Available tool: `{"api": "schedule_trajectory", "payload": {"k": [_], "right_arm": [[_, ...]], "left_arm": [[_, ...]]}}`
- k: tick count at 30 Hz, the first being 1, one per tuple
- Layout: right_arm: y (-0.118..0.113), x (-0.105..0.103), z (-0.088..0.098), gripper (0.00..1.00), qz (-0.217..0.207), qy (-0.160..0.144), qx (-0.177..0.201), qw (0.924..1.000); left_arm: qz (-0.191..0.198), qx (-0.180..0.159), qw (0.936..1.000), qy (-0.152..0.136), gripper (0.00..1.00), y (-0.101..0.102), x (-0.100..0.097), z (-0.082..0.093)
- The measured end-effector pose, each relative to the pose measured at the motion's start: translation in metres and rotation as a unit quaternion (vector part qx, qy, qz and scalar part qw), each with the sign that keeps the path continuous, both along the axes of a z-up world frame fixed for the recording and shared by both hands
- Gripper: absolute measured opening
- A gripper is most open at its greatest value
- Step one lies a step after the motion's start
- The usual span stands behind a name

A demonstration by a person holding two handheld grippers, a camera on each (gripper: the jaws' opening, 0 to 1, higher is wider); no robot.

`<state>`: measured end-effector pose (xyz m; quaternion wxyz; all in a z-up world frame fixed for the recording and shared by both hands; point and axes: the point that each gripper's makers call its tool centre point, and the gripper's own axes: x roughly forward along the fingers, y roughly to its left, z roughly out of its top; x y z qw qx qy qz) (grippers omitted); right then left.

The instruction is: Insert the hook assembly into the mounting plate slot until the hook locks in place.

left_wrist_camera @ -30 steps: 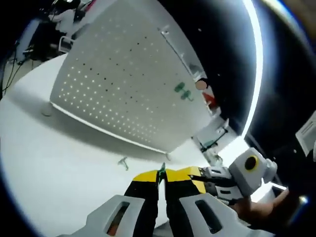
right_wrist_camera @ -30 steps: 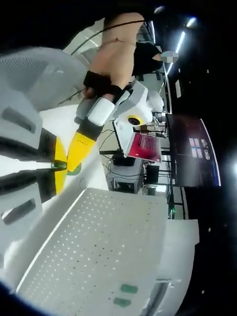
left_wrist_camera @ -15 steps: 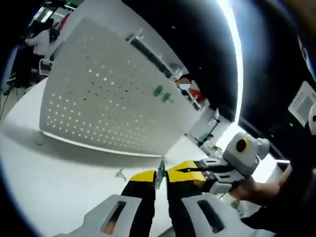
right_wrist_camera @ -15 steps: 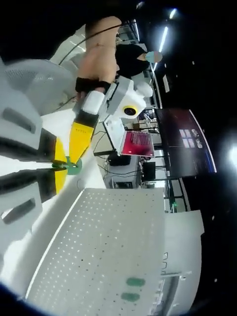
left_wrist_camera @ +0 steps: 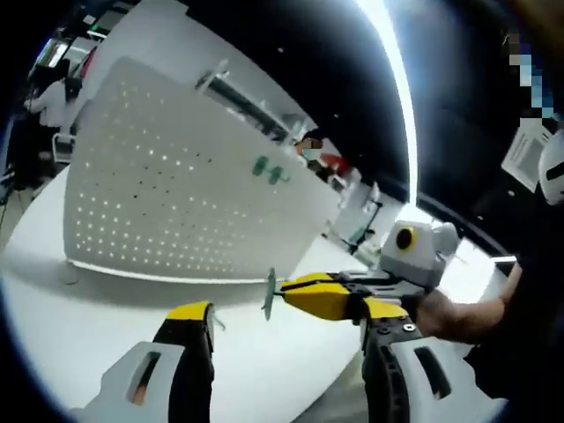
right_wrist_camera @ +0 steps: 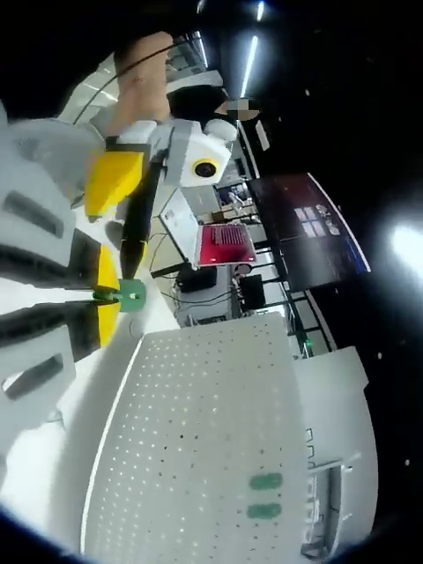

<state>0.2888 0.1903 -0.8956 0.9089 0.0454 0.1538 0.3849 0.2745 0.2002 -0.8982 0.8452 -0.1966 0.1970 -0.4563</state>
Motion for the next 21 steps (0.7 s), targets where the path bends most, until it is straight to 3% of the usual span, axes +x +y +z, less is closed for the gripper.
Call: {"api": "schedule_trajectory", "payload": {"k": [2, 11, 13, 14, 17, 18, 21], "right_arm": [[0.003, 0.0, 0.001, 0.0, 0.002, -0.004, -0.001, 1.0], [0.002, 0.003, 0.003, 0.0, -0.002, -0.009, 0.004, 0.9999], [0.0, 0.007, 0.007, 0.0, -0.01, -0.019, 0.005, 0.9998], [-0.002, 0.009, 0.008, 0.0, -0.014, -0.022, 0.004, 0.9996], [-0.007, 0.019, 0.01, 0.0, -0.032, -0.053, -0.012, 0.998], [-0.009, 0.021, 0.009, 0.0, -0.038, -0.059, -0.021, 0.9973], [-0.015, 0.032, 0.022, 0.0, -0.077, -0.09, -0.002, 0.993]], "left_arm": [[0.004, 0.002, 1.0, -0.002, 0.81, -0.001, 0.0, -0.001], [-0.01, 0.01, 0.9996, -0.023, 0.92, -0.008, -0.005, 0.007], [-0.01, 0.01, 0.9995, -0.03, 0.96, -0.01, -0.005, 0.01], [-0.007, 0.008, 0.9988, -0.048, 1.0, -0.011, -0.003, 0.016], [-0.008, 0.037, 0.9963, -0.078, 1.0, -0.01, -0.002, 0.019], [-0.008, 0.044, 0.9957, -0.081, 1.0, -0.01, -0.001, 0.019], [-0.007, 0.05, 0.9953, -0.083, 1.0, -0.011, -0.002, 0.021]]}}
